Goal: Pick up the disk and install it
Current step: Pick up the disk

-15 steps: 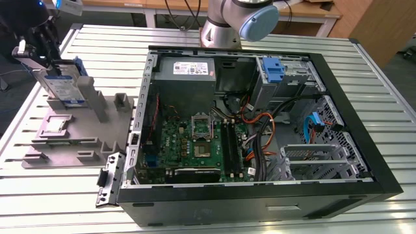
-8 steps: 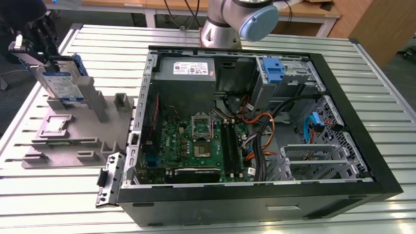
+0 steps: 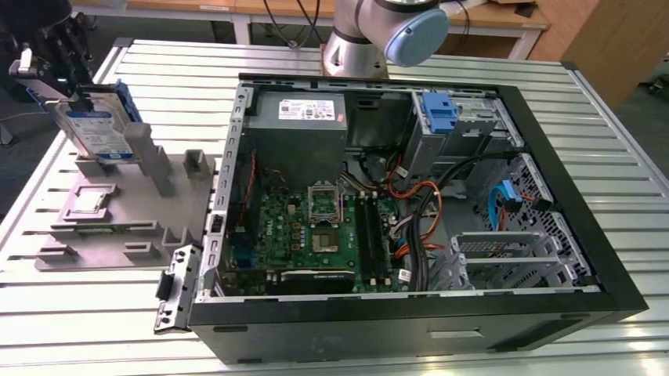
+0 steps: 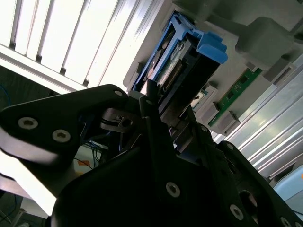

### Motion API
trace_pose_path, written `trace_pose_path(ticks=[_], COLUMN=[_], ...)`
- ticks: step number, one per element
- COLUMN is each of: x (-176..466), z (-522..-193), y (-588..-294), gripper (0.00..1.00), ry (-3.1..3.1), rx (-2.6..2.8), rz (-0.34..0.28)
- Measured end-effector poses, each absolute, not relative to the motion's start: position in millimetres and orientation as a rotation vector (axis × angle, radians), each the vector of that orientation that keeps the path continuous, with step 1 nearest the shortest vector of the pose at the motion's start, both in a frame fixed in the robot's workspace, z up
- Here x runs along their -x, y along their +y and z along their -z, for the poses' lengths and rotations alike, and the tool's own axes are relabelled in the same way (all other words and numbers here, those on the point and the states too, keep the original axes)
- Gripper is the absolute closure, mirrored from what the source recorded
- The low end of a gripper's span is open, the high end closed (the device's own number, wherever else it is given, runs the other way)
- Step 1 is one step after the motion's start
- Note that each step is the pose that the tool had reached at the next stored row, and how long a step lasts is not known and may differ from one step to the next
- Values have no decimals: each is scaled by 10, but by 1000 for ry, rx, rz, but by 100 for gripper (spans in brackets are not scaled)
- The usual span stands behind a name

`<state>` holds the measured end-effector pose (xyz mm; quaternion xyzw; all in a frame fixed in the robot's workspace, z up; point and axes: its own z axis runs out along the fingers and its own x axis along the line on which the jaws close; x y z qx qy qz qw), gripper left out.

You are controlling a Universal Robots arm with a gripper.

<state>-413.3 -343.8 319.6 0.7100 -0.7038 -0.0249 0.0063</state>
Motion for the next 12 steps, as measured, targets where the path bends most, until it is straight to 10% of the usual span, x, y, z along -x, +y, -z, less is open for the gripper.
trace_pose_path(ticks=[12], x=[4133], z=[-3215], y=[-3438], gripper=[65], ry=[-2202], rx=[-2221], rz=[78])
